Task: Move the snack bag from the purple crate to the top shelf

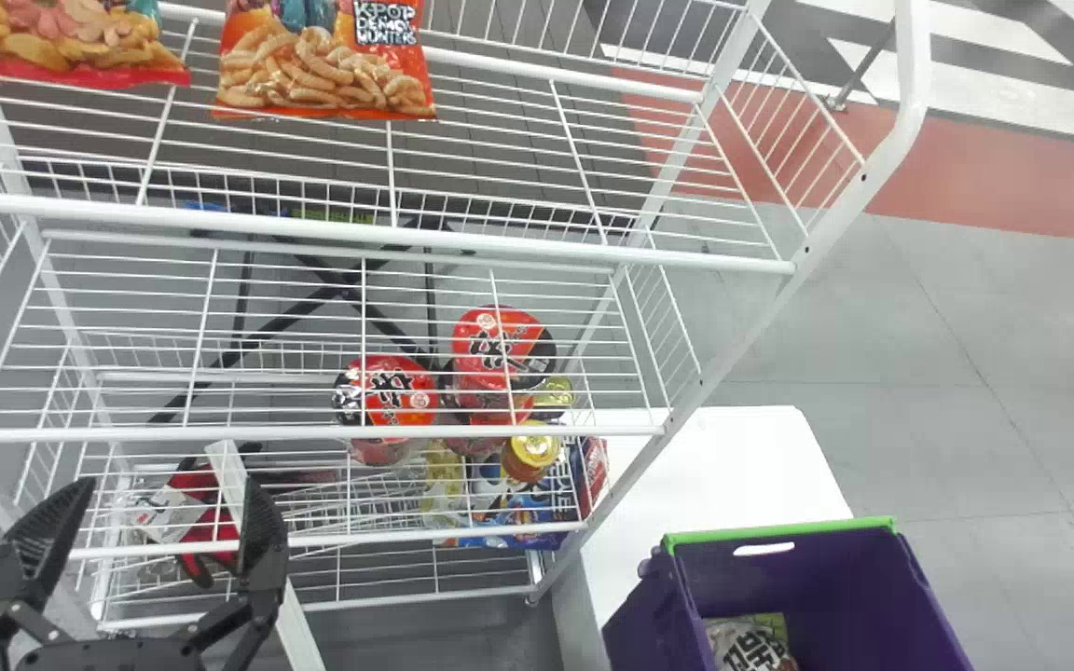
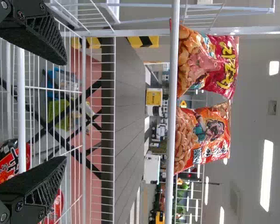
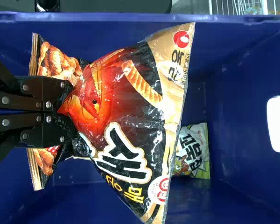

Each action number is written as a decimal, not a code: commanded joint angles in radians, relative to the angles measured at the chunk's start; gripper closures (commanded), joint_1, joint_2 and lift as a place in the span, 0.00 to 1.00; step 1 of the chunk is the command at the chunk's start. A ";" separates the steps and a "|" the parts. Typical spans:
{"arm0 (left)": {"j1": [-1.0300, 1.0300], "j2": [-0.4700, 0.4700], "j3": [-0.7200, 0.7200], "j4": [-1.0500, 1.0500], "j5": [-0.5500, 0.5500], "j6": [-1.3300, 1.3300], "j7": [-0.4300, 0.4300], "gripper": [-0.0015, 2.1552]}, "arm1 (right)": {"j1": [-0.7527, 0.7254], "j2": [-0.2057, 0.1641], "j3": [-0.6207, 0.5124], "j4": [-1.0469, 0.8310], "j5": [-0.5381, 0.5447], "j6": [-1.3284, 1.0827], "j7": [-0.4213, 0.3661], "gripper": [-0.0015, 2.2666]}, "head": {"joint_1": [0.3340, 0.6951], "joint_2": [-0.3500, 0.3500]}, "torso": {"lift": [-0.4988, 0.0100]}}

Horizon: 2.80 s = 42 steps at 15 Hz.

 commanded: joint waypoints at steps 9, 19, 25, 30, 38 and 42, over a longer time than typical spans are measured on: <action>0.004 -0.001 -0.002 -0.004 -0.004 0.000 0.000 0.04 | -0.001 0.000 0.000 -0.005 -0.002 -0.004 0.001 0.83 | 1.00 0.00 | 0.62; 0.010 0.005 -0.006 -0.016 -0.007 0.006 -0.005 0.04 | -0.001 0.008 0.003 -0.036 -0.002 0.026 0.012 0.83 | 1.00 0.00 | 0.70; 0.010 0.005 -0.008 -0.021 -0.007 0.012 -0.009 0.04 | -0.004 0.006 0.006 -0.036 -0.002 0.023 0.014 0.83 | 1.00 0.00 | 0.75; 0.010 0.006 -0.006 -0.025 -0.005 0.012 -0.009 0.04 | -0.007 0.006 0.008 -0.035 -0.002 0.023 0.014 0.83 | 1.00 0.00 | 0.79; 0.012 0.006 -0.006 -0.025 0.001 0.015 -0.011 0.04 | -0.015 0.006 0.010 -0.025 -0.002 0.011 0.012 0.83 | 1.00 0.00 | 0.85; 0.010 0.005 -0.006 -0.027 0.001 0.018 -0.012 0.04 | -0.015 0.005 0.008 -0.025 -0.002 0.014 0.014 0.83 | 1.00 0.00 | 0.88</action>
